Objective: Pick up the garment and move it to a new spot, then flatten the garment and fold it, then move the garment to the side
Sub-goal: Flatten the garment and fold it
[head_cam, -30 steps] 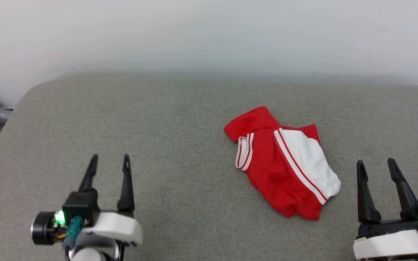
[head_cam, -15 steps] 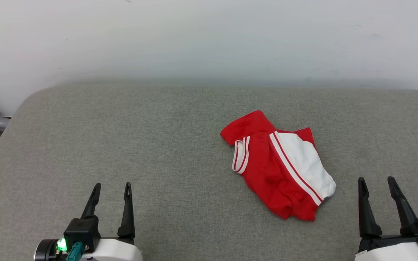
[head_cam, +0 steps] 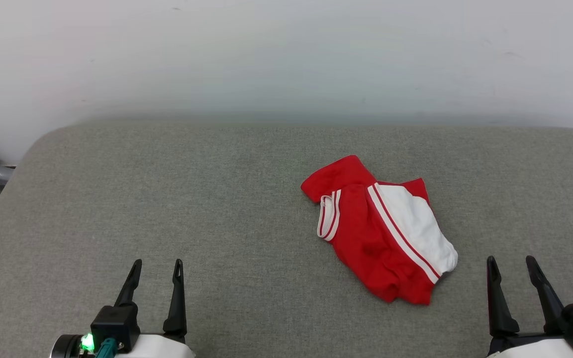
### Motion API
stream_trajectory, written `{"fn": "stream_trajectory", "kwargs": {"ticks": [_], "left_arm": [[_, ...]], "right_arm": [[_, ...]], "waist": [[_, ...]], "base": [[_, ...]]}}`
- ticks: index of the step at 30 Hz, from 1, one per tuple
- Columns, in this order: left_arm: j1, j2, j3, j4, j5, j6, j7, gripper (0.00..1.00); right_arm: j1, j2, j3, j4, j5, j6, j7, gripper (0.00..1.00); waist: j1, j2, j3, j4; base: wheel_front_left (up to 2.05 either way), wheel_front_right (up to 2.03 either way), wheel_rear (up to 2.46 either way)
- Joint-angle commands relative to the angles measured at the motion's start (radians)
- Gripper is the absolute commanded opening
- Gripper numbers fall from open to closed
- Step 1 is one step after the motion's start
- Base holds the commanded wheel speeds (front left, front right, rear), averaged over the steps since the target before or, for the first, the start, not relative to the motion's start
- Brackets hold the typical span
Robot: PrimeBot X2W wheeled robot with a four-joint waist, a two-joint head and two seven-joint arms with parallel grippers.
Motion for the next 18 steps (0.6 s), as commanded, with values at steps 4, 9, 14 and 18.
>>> {"fn": "stream_trajectory", "kwargs": {"ticks": [4,9,14,18], "left_arm": [[0.008,-0.009,0.013,0.002,0.015,-0.009,-0.002,1.0],[0.01,-0.017,0.023,0.004,0.024,-0.017,-0.002,1.0],[0.003,-0.022,0.029,0.005,0.029,-0.022,-0.002,1.0],[-0.007,-0.026,0.029,0.003,0.034,-0.026,-0.002,1.0]], "right_arm": [[0.006,0.002,0.001,0.007,0.002,-0.001,-0.002,1.0],[-0.01,0.002,-0.014,-0.006,-0.011,-0.001,-0.002,1.0],[-0.065,0.002,-0.037,-0.044,-0.06,-0.001,-0.002,1.0],[-0.151,-0.017,-0.046,-0.086,-0.111,-0.001,-0.002,1.0]], "waist": [[0.0,-0.0001,0.002,-0.001],[0.0,-0.0001,0.004,-0.002],[0.0,-0.0001,0.009,-0.001],[0.0,-0.0001,0.021,0.001]], "base": [[0.0,0.0,0.0],[0.0,0.0,0.0],[0.0,0.0,0.0],[0.0,0.0,0.0]]}}
